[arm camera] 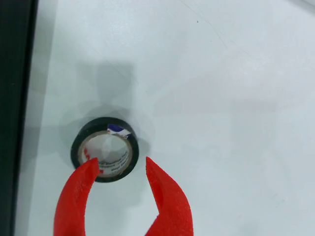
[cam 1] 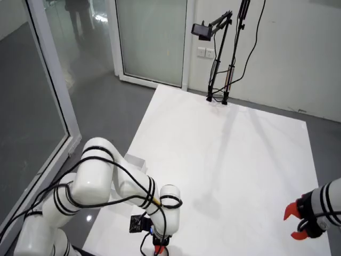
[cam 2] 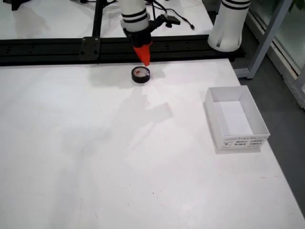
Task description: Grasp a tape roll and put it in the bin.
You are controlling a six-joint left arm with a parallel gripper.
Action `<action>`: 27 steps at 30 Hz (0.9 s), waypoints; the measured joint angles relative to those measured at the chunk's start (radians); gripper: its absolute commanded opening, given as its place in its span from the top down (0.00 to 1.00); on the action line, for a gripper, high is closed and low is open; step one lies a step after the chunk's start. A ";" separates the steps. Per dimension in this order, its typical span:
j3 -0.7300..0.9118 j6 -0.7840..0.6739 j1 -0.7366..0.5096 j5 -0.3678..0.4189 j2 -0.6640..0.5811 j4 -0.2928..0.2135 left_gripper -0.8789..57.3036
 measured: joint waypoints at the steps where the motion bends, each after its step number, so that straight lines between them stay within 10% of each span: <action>1: 0.000 -0.002 0.002 -0.004 0.004 0.003 0.63; 27: -0.042 -0.046 0.020 -0.106 0.124 0.033 0.65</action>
